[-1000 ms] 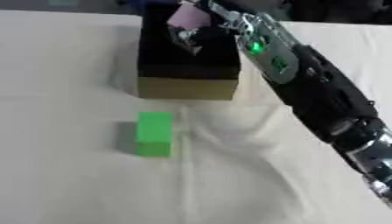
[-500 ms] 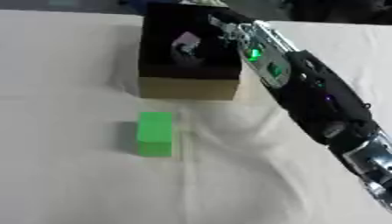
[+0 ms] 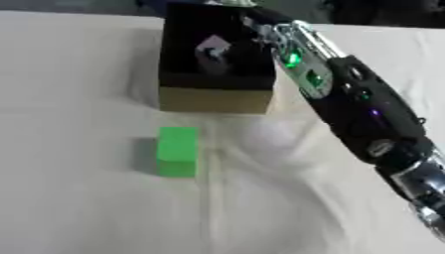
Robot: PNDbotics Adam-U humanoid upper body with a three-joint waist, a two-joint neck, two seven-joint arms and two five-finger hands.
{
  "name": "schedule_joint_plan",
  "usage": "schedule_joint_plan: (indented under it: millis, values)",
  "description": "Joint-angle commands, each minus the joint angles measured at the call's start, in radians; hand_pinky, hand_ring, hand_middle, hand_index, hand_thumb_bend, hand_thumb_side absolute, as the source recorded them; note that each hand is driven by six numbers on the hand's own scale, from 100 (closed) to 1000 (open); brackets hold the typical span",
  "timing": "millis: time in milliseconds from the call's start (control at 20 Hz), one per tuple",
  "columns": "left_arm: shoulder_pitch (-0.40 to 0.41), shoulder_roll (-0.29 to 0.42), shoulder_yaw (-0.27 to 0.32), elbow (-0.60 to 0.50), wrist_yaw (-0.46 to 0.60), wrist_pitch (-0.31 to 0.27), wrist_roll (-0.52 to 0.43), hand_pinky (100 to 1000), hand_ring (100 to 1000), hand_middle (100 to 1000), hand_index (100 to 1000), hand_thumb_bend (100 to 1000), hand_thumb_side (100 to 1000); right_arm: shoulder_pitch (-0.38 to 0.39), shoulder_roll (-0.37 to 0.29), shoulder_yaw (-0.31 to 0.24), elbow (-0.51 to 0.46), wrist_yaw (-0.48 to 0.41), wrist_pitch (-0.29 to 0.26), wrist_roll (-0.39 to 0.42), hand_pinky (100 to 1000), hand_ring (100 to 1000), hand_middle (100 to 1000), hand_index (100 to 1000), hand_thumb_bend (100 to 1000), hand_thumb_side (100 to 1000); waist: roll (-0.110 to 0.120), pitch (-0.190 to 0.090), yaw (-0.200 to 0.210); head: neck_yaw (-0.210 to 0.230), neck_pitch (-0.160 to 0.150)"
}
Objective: Pick up objects on the table and place them in the box.
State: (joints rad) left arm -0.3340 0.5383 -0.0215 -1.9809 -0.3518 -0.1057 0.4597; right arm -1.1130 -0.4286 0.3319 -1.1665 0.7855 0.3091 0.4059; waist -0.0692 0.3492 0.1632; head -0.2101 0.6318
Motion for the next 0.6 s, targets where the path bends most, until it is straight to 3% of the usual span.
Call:
schedule_joint_plan:
  millis: [50, 350, 600]
  values:
    - [-0.008, 0.020, 0.007, -0.019, 0.006, -0.001, 0.003, 685, 762, 675, 810, 311, 1000, -0.027, -0.041, -0.019, -0.079, -0.022, 0.002, -0.015, 862, 844, 793, 923, 368, 743, 0.010, -0.031, -0.005, 0.009, -0.007]
    - [-0.004, 0.026, 0.011, -0.019, 0.005, 0.000, 0.006, 685, 761, 674, 810, 315, 1000, 0.024, -0.154, -0.031, -0.336, -0.088, 0.018, 0.000, 866, 838, 784, 920, 284, 786, 0.012, -0.042, -0.024, 0.034, -0.006]
    - [-0.009, 0.037, -0.001, -0.019, 0.003, 0.003, -0.012, 691, 767, 682, 813, 306, 1000, 0.123, -0.266, -0.058, -0.589, -0.135, 0.057, 0.010, 868, 833, 766, 907, 214, 839, 0.021, -0.045, -0.042, 0.057, -0.001]
